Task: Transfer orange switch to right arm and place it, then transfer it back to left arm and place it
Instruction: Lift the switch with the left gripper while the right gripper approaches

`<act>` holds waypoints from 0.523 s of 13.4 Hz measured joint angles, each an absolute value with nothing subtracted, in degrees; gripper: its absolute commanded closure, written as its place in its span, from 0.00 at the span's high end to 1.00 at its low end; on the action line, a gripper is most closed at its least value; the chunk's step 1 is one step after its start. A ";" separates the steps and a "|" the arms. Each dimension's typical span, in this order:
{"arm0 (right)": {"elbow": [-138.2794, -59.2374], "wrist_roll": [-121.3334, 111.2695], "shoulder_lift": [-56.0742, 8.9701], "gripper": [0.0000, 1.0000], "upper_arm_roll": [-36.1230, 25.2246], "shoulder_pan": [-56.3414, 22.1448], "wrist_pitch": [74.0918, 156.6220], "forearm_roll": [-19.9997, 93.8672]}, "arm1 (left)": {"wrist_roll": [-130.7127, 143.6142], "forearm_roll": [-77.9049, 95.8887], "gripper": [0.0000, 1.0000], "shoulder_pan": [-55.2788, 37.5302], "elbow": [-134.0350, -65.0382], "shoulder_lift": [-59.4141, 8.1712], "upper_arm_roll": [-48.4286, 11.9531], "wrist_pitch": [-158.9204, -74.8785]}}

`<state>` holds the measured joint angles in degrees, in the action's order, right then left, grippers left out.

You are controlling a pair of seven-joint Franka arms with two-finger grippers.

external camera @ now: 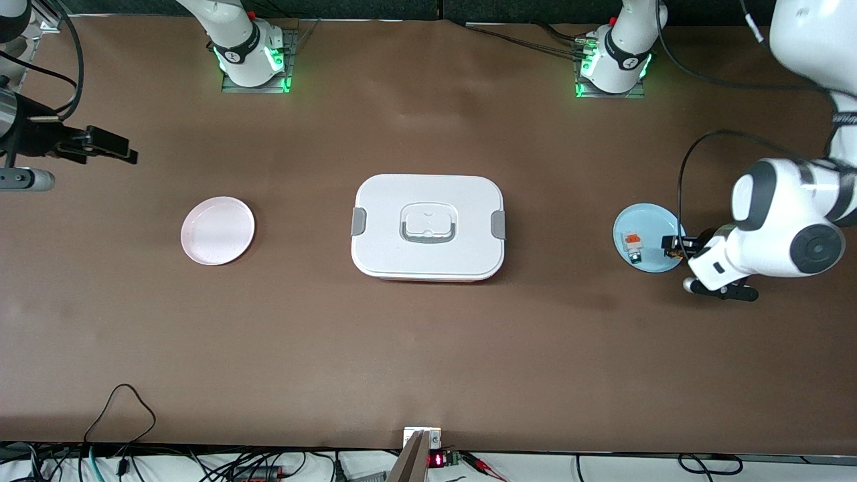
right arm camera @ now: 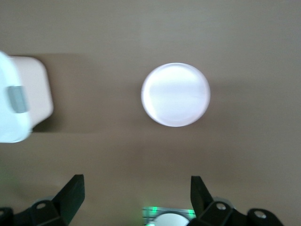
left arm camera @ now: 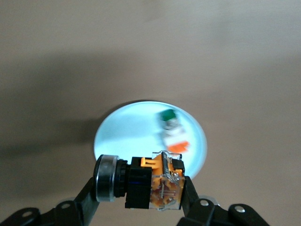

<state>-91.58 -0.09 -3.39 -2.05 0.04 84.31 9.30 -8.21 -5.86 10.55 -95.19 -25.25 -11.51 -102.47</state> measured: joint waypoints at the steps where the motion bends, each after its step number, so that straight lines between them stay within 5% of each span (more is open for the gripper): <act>1: -91.69 -0.09 -3.54 1.00 -2.06 0.04 84.25 12.39 | -10.07 -4.46 0.23 10.52 -94.05 -24.20 -13.60 -100.77; 7: -91.99 -0.10 -6.26 1.00 -2.20 0.17 84.45 33.18 | -15.70 7.99 0.14 9.10 -84.56 -23.15 -35.37 -96.52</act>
<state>-91.99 -0.10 -6.26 -2.20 0.17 84.45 33.18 -15.70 7.99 9.10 -84.56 -23.15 -35.37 -96.52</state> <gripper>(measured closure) 0.000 0.264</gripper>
